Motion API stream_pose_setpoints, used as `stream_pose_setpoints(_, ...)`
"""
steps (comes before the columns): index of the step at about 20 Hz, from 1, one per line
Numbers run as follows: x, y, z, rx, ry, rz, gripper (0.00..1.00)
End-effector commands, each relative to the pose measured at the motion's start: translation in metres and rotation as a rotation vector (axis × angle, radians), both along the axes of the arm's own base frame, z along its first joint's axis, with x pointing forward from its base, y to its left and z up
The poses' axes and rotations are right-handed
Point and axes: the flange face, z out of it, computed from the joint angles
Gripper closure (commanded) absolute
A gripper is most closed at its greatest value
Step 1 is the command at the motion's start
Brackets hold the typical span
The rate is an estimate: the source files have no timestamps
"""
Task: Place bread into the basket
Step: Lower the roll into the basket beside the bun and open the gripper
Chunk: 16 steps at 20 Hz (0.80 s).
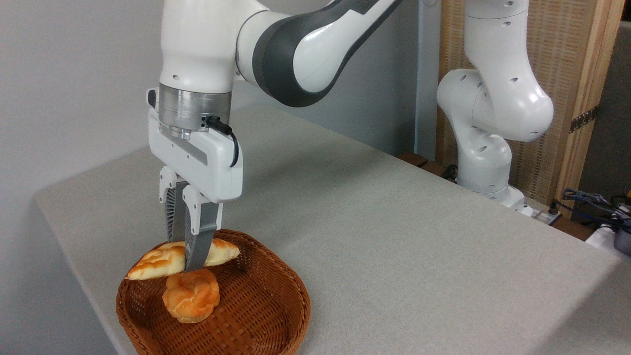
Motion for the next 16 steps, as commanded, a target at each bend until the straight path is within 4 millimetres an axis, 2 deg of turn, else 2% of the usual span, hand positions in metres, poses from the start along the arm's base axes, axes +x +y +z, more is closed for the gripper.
stream_pose_setpoints(1, 0.0046, 0.0098, 0.0065, 0.019, -0.024, -0.034, 0.23)
stream_pose_setpoints(3, 0.0048, 0.0174, 0.0057, 0.025, -0.022, -0.035, 0.13)
stream_pose_setpoints(4, 0.0046, 0.0174, 0.0054, 0.025, -0.019, -0.034, 0.00)
stream_pose_setpoints(16, -0.0031, 0.0152, 0.0129, 0.012, 0.012, -0.021, 0.00)
